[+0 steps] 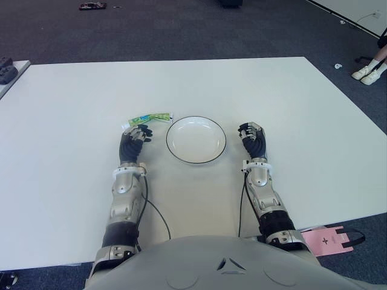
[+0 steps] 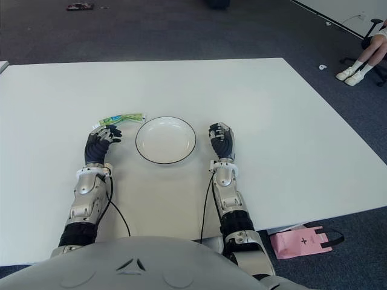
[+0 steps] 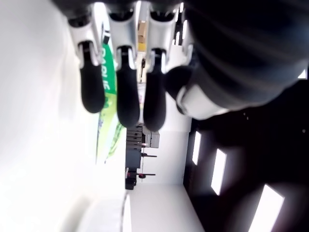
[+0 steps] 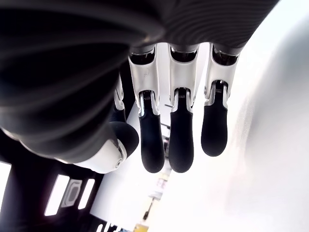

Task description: Put the toothpaste on the table into the plate.

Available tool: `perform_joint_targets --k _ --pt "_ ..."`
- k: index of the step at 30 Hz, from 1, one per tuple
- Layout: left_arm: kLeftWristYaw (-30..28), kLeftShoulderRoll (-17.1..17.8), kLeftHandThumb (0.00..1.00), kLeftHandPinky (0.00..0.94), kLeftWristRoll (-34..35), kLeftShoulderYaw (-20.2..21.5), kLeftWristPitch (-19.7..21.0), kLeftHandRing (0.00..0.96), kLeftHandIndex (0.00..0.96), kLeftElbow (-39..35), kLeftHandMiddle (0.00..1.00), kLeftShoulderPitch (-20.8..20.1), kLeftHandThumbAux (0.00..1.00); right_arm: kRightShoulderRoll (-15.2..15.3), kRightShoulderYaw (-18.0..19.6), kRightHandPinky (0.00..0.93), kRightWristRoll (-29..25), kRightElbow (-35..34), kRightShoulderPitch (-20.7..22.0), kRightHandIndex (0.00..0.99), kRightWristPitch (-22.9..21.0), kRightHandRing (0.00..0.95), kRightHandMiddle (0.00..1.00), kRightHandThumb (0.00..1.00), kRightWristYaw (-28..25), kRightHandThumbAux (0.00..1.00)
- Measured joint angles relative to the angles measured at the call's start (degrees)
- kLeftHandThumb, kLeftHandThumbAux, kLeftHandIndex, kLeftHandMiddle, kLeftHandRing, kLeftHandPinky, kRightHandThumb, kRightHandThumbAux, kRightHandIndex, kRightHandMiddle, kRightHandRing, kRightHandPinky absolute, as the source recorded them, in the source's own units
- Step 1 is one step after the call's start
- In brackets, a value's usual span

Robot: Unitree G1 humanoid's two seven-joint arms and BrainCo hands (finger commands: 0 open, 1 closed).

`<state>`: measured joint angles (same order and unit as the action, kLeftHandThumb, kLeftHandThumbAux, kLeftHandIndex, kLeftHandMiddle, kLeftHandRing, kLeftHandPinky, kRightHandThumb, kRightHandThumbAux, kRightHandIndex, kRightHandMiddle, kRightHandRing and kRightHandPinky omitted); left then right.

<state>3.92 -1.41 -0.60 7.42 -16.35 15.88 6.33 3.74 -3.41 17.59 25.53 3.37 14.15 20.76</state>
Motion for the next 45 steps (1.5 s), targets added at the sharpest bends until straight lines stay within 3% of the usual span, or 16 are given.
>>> perform_joint_targets --k 6,11,16,28,29,32,40,45 --pt "4.2 4.4 0.704 0.454 -10.8 -2.0 -5.1 0.467 0.429 -2.4 0.479 1.3 0.717 -0.1 0.0 0.537 0.0 -0.2 0.0 0.420 0.0 0.502 0.487 0.706 0.0 0.730" --pt "10.4 6.9 0.708 0.429 -22.4 -3.3 -3.6 0.441 0.427 -10.0 0.447 2.6 0.711 -0.1 0.1 0.537 -0.1 0.0 0.0 0.420 0.1 0.503 0.486 0.706 0.0 0.731" --pt "14.8 8.6 0.708 0.424 -29.8 -4.6 -1.5 0.435 0.426 -11.5 0.437 2.6 0.704 -0.1 0.1 0.540 -0.2 0.4 0.2 0.420 0.4 0.504 0.485 0.706 0.0 0.730" --pt "20.6 13.8 0.705 0.375 -38.7 -6.9 1.3 0.384 0.422 -11.2 0.395 1.2 0.693 -0.2 0.2 0.532 -1.0 0.5 0.2 0.420 0.8 0.500 0.482 0.706 0.0 0.729" --pt "20.9 14.1 0.671 0.377 -38.9 -7.0 1.4 0.374 0.394 -11.1 0.384 1.1 0.575 -0.2 0.2 0.531 -1.0 0.5 0.2 0.420 0.8 0.500 0.483 0.706 0.0 0.729" --pt "22.0 15.2 0.642 0.375 -39.9 -7.7 1.7 0.352 0.339 -10.9 0.352 0.8 0.414 -0.2 0.2 0.527 -1.0 0.5 0.2 0.420 0.8 0.501 0.484 0.706 0.0 0.730" --pt "23.5 17.5 0.632 0.343 -41.3 -8.7 2.2 0.287 0.212 -9.8 0.257 -1.1 0.278 -0.2 0.1 0.528 -0.7 0.6 0.2 0.421 0.9 0.505 0.491 0.707 0.5 0.731" --pt "24.0 19.2 0.612 0.344 -41.9 -9.0 2.3 0.251 0.132 -8.9 0.190 -3.1 0.260 -0.2 0.1 0.528 -0.7 0.6 0.2 0.421 0.9 0.507 0.491 0.707 0.6 0.731"
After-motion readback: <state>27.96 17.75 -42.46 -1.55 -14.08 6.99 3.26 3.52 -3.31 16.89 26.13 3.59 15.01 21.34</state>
